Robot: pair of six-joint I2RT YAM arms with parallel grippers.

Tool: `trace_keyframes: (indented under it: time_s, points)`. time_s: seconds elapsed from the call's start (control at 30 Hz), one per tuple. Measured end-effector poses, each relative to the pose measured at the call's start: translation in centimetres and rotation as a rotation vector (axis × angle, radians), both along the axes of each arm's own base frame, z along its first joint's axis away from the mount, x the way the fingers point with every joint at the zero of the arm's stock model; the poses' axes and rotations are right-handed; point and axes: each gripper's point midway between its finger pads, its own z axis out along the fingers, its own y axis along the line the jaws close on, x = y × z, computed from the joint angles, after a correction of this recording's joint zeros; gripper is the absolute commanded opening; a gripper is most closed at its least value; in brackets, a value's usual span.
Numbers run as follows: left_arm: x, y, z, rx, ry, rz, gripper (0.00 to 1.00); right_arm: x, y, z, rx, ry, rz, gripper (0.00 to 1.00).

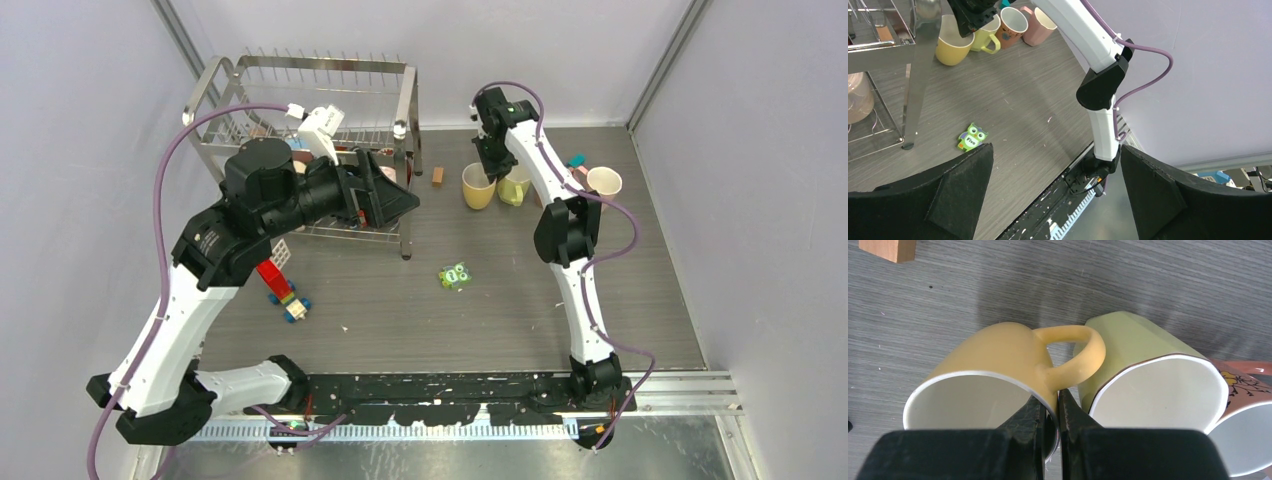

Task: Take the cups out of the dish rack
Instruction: Place the cup at the center of the board.

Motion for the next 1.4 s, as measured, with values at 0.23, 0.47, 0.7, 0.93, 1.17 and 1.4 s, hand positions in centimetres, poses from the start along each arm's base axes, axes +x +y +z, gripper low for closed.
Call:
trace_keyframes:
  time_s: [0.23,0.47,0.7,0.93,1.17,1.4]
  points:
    - [0.0,0.0,0.0,0.000,0.000,0.000,1.00,0.0,0.1,-0.6,-0.003,0.008,0.003,0.13]
    - [0.0,0.0,0.0,0.000,0.000,0.000,1.00,0.1,0.5,-1.5,-0.007,0.018,0.010,0.20]
    - [0.0,0.0,0.0,0.000,0.001,0.000,1.00,0.3,0.9,-1.6,-0.005,0.007,0.016,0.36]
    - [0.0,0.0,0.0,0.000,0.001,0.001,1.00,0.2,1.6,-1.6,-0.013,-0.001,0.028,0.48]
    - [-0.1,0.1,0.0,-0.002,-0.001,0.001,1.00,0.0,2.4,-0.9,-0.032,-0.023,0.042,0.53]
    - [-0.3,0.3,0.3,-0.009,-0.007,0.001,1.00,0.1,2.3,1.1,-0.047,-0.068,0.037,0.54]
